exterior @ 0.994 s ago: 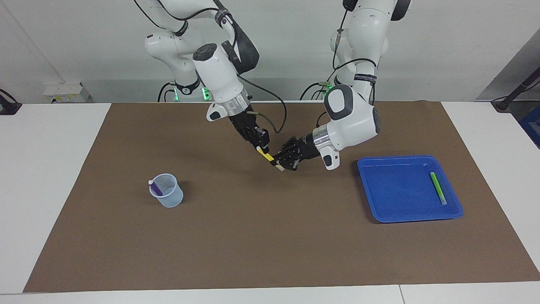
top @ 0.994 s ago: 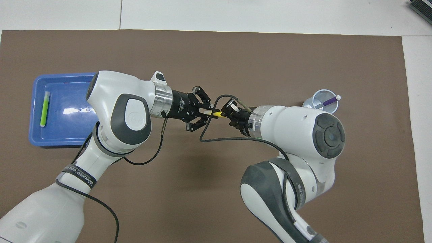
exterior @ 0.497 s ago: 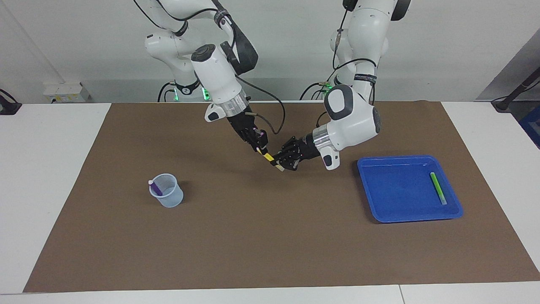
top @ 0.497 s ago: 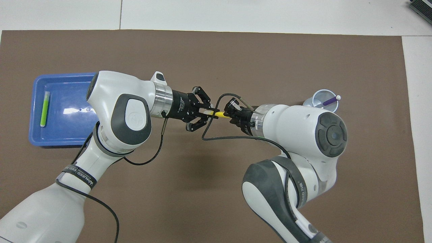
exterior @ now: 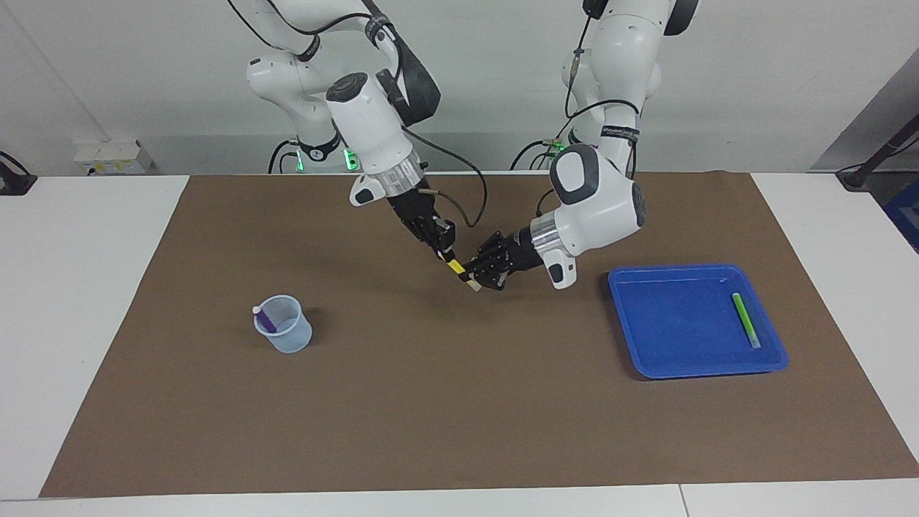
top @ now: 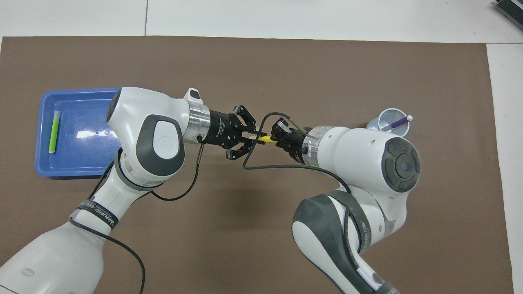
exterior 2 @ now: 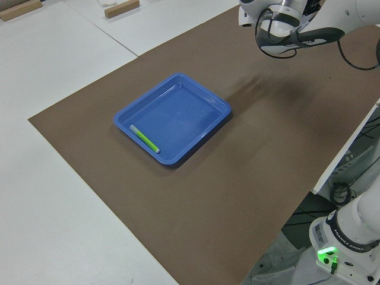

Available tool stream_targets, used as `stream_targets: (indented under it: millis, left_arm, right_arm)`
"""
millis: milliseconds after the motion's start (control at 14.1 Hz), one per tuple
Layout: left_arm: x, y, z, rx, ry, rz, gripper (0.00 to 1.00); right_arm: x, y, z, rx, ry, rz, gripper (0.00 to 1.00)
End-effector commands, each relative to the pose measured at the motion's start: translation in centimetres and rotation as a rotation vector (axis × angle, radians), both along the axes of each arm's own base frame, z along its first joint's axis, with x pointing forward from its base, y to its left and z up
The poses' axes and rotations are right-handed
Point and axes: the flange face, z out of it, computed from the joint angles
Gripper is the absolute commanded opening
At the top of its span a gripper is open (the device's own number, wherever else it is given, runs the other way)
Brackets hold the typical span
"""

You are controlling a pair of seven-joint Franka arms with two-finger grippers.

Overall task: Transfer and insert pens with both arms
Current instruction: 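Grasp the yellow pen with the right gripper and open the left gripper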

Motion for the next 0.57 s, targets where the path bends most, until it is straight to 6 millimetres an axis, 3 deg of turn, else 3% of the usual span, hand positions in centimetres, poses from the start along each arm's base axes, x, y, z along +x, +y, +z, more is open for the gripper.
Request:
stream_targets:
  millis: [0, 71, 142, 355, 497]
  left_arm:
    - [-0.2, 0.6, 1.0, -0.001, -0.034, 0.018, 0.49]
    - [-0.2, 0.6, 1.4, -0.003, -0.043, 0.016, 0.80]
    - [-0.2, 0.6, 2.0, -0.006, -0.051, 0.016, 1.00]
    - [-0.1, 1.1, 3.3, -0.014, -0.056, 0.022, 1.00]
    - [0.1, 2.3, 4.4, -0.008, -0.081, 0.020, 1.00]
  right_arm:
    - [-0.1, -1.0, -0.2, -0.006, -0.003, 0.002, 0.00]
    - [0.1, -1.3, 0.0, -0.007, -0.004, 0.003, 0.00]
    - [0.4, -1.8, 0.3, -0.010, -0.008, 0.004, 0.00]
    - [0.3, -3.1, 1.9, -0.044, 0.020, 0.024, 0.00]
    - [0.3, -6.1, 2.8, -0.119, 0.038, 0.085, 0.00]
